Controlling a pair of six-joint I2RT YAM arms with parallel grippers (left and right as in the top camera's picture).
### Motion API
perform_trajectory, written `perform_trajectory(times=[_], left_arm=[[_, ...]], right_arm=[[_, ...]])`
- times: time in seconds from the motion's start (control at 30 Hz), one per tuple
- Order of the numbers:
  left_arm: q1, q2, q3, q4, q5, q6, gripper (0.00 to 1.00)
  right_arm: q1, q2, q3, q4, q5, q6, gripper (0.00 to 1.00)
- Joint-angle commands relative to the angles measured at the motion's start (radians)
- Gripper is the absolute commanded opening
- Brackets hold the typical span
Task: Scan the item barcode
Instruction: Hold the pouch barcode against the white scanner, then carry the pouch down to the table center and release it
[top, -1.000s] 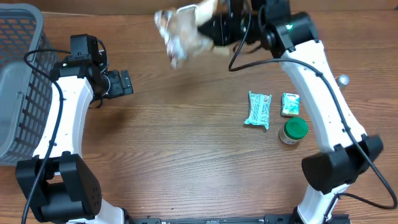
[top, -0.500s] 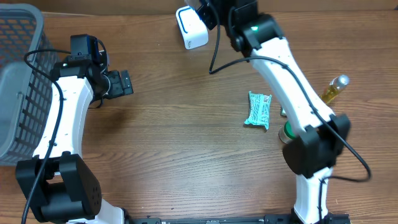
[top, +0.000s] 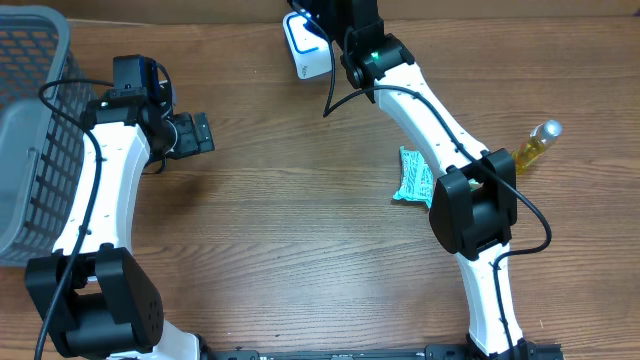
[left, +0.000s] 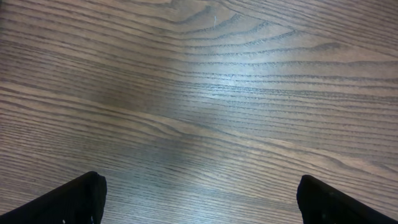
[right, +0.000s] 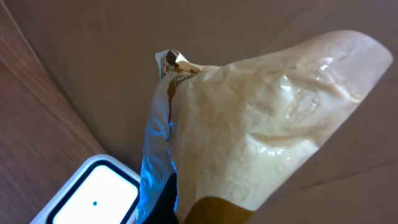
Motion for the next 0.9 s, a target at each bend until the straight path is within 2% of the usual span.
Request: perform_trajectory(times=[0.0,0.67,0.87], left_arm=[[-0.003,-0.006,0.006,0.002,-0.006,0.012,0.99],[-0.003,-0.006,0.006,0.002,-0.006,0.012,0.99],[-0.003,-0.006,0.006,0.002,-0.006,0.012,1.0]], right_arm=[[-0.002,0.045,0.013,0.011,0.015,-0.019,0.04],[0.076,0.082,0.013,-0.113,0.011,-0.014,0.04],[0.077,0.102,0.013,-0.17,0.006,0.066,0.04]])
